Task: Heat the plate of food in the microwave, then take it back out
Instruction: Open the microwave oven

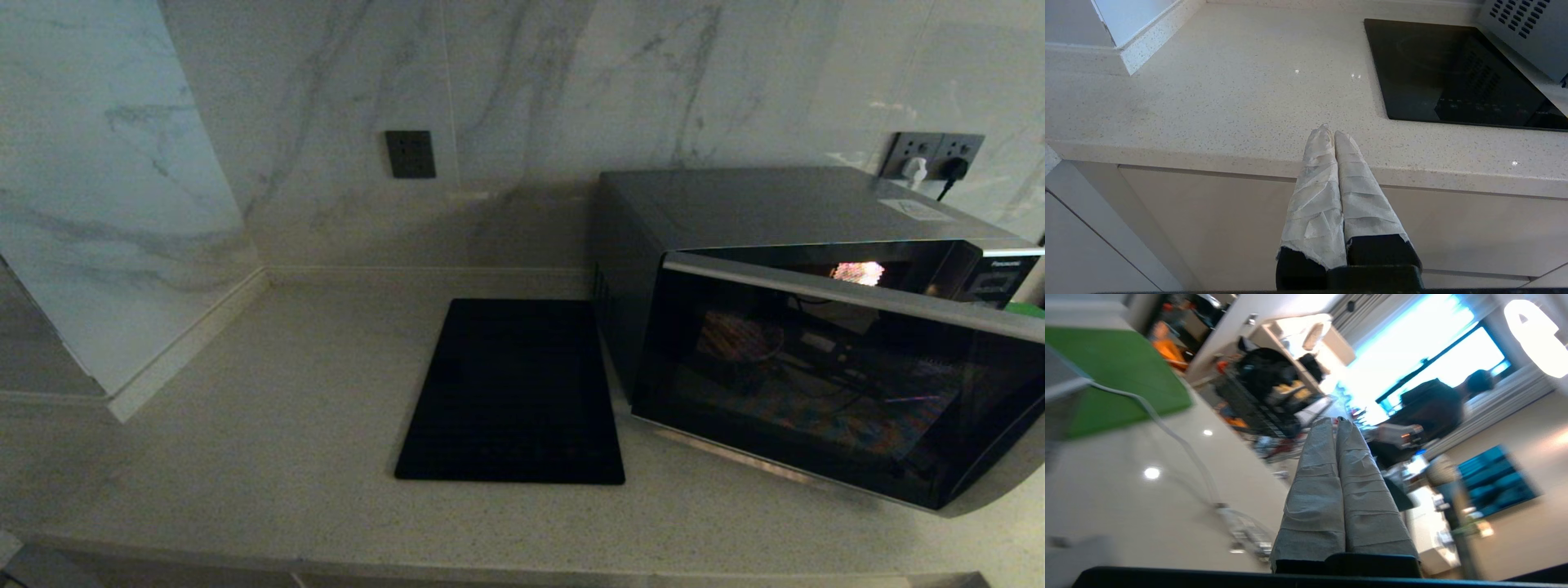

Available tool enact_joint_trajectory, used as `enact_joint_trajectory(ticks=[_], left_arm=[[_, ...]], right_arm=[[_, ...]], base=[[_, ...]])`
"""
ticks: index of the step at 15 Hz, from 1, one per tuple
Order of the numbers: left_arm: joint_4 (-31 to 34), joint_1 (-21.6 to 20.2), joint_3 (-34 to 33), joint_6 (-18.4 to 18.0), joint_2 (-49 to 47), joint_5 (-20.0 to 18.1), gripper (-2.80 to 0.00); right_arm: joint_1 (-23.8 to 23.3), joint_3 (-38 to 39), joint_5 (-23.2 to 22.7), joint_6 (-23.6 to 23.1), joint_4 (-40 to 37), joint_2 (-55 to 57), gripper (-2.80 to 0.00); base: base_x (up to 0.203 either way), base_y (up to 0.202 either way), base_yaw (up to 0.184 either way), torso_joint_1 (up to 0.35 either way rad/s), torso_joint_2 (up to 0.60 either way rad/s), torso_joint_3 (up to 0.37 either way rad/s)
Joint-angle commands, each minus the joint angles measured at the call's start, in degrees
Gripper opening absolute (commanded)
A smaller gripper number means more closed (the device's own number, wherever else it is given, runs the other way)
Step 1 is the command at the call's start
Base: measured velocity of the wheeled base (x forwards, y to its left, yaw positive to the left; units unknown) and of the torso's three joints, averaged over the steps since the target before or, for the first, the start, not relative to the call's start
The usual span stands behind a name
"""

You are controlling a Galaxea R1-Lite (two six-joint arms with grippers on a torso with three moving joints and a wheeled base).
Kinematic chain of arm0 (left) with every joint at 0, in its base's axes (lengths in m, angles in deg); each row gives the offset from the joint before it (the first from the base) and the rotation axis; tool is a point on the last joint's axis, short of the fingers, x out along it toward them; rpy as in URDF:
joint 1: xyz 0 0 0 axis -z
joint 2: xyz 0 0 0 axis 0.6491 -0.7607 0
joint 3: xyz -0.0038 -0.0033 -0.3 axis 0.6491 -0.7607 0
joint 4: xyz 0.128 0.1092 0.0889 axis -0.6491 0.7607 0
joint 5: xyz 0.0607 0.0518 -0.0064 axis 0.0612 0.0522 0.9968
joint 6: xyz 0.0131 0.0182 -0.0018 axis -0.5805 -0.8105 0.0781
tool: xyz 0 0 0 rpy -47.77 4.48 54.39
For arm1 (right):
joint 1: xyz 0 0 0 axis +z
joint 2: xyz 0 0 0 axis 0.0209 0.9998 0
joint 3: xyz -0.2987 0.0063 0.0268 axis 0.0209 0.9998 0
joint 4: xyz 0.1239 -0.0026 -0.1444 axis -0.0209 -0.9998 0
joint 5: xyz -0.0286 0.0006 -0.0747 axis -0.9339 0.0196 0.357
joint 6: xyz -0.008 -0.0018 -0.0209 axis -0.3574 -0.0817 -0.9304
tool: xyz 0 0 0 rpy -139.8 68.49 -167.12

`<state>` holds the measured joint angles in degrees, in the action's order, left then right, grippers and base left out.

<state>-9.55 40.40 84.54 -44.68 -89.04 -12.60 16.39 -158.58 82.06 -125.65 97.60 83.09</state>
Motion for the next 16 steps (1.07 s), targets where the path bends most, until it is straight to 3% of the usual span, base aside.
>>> enact_joint_trajectory(ticks=[1, 4, 7, 9, 12, 14, 16], left_arm=[[0.0, 0.0, 0.0, 0.0, -0.1, 0.1, -2.80], [0.0, 0.0, 0.0, 0.0, -0.1, 0.1, -2.80], [0.0, 0.0, 0.0, 0.0, -0.1, 0.1, -2.80], [0.0, 0.0, 0.0, 0.0, -0.1, 0.1, -2.80], [0.0, 0.0, 0.0, 0.0, 0.0, 0.1, -2.80], [0.0, 0.0, 0.0, 0.0, 0.0, 0.1, -2.80], [0.0, 0.0, 0.0, 0.0, 0.0, 0.1, -2.80]], right_arm=[[0.2, -5.0, 0.5, -3.7, -2.8, -0.7, -2.80], [0.3, -2.5, 0.5, -3.5, 0.7, -1.5, -2.80], [0.9, -1.6, 0.5, 0.8, 15.2, -0.5, -2.80], [0.9, -6.7, 0.5, 1.3, 19.5, -2.7, -2.80], [0.9, -10.5, 0.5, 1.1, 19.6, -12.3, -2.80], [1.1, -6.4, 0.5, 1.0, 17.7, -20.8, -2.80], [1.7, 0.7, 0.5, 0.8, 10.8, -27.4, -2.80]], base=[[0.000, 0.000, 0.000, 0.000, 0.00, 0.000], [0.000, 0.000, 0.000, 0.000, 0.00, 0.000], [0.000, 0.000, 0.000, 0.000, 0.00, 0.000], [0.000, 0.000, 0.000, 0.000, 0.00, 0.000], [0.000, 0.000, 0.000, 0.000, 0.00, 0.000], [0.000, 0.000, 0.000, 0.000, 0.00, 0.000], [0.000, 0.000, 0.000, 0.000, 0.00, 0.000]])
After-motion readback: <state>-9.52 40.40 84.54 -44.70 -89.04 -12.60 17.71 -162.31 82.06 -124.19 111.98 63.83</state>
